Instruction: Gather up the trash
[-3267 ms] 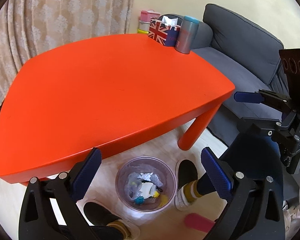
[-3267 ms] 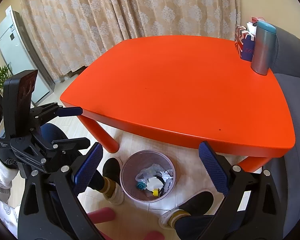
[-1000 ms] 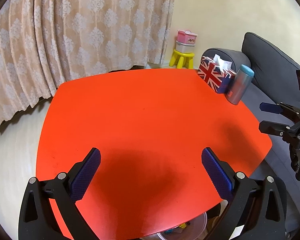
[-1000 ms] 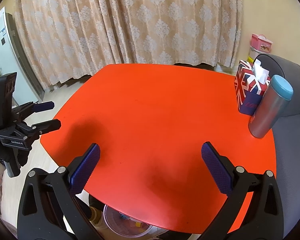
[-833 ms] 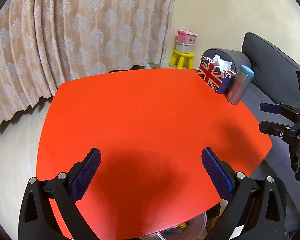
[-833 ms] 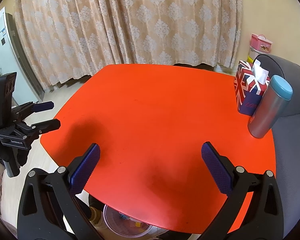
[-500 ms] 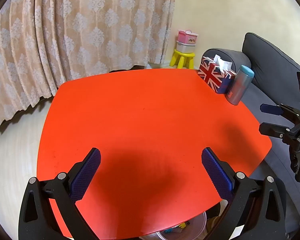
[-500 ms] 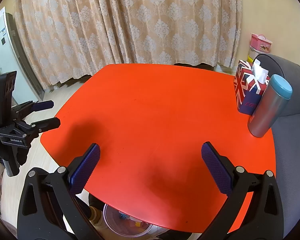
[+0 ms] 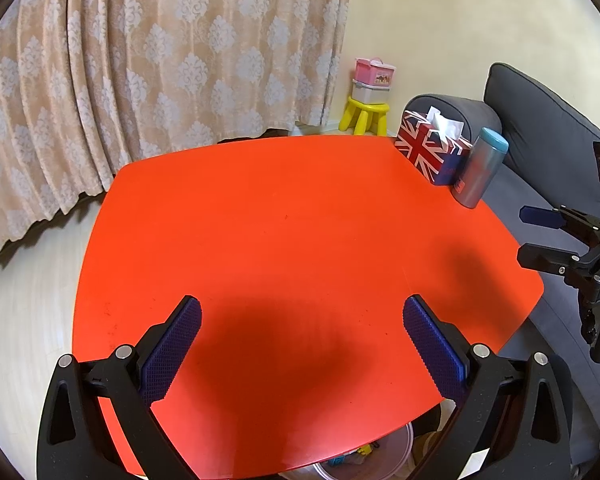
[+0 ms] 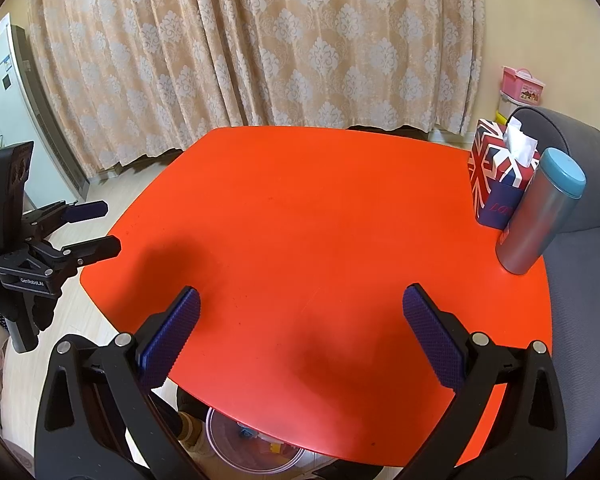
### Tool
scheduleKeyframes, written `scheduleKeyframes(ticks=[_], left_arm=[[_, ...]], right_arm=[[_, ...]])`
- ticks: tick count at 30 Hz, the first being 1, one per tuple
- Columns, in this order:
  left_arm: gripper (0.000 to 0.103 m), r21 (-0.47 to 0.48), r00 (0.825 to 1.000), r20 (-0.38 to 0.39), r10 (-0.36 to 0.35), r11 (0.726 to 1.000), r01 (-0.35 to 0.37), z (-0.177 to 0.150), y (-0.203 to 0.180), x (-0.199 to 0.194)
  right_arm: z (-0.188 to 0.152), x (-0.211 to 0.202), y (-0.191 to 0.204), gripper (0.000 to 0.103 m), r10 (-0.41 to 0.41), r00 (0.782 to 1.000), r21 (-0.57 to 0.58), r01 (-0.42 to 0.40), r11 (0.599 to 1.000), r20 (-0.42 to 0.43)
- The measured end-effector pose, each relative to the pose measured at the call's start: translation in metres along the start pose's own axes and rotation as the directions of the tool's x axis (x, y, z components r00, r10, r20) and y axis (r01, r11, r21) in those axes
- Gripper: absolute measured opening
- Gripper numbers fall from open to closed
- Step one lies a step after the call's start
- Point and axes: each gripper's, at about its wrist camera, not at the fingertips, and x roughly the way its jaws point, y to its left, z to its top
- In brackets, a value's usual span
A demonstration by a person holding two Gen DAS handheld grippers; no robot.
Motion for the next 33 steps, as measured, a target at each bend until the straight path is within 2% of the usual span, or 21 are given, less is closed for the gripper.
scheduleKeyframes(ticks=[33], left_arm=[[0.097,0.000,1.000,-0.005,-0.008,1.000,0.008,-0.0020,-0.0007,0.0032]], right_arm=[[-0.0003,-0.0003,-0.0005,0.099,-0.001,1.000,0.002,0.001,1.000,-0.003]])
